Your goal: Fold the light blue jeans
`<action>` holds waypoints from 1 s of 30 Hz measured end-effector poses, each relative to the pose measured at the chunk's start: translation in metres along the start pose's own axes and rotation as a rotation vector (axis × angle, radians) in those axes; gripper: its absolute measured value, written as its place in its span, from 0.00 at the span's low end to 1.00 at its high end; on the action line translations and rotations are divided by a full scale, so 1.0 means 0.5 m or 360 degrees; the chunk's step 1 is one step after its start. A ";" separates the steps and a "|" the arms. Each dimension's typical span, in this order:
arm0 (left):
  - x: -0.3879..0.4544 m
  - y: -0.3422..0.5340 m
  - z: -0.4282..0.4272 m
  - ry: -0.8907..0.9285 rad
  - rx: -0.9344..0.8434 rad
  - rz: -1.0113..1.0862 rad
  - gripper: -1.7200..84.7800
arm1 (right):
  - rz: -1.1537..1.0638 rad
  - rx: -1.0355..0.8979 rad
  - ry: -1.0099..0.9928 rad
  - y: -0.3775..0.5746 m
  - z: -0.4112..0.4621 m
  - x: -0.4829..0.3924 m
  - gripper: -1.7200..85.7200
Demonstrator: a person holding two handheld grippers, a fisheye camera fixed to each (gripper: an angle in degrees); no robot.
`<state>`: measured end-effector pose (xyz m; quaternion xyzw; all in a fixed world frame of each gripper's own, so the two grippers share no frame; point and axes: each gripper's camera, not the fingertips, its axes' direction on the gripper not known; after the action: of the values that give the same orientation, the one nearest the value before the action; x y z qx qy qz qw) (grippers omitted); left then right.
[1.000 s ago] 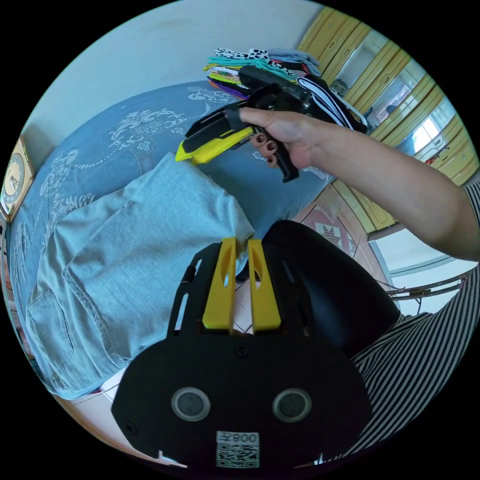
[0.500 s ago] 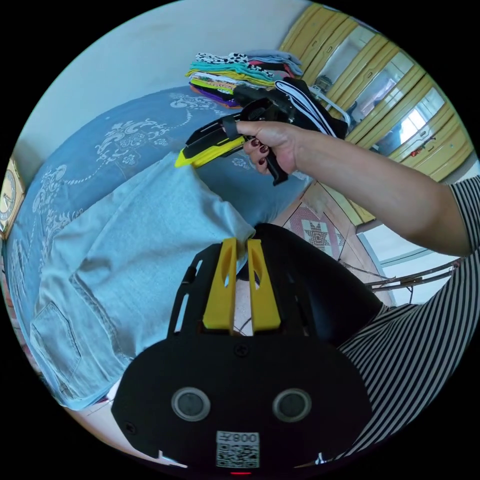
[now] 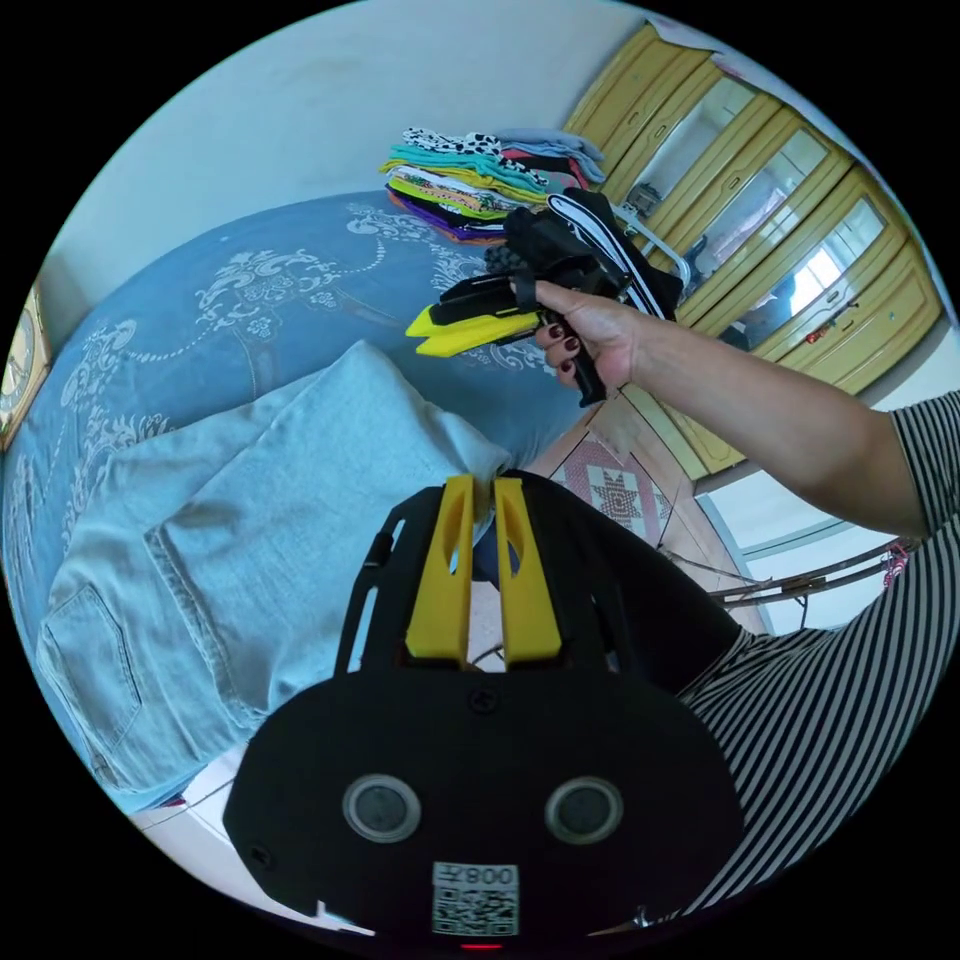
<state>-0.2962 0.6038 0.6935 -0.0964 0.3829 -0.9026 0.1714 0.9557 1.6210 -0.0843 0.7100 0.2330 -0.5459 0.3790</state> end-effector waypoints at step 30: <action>-0.300 0.269 -0.246 0.0122 0.0129 -0.0025 0.05 | 0.0071 -0.0085 -0.0096 -0.293 0.158 -0.181 0.11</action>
<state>-0.1637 0.6551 0.5050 -0.0577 0.3514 -0.9218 0.1533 0.7729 1.6544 -0.0490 0.6878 0.2202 -0.5519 0.4169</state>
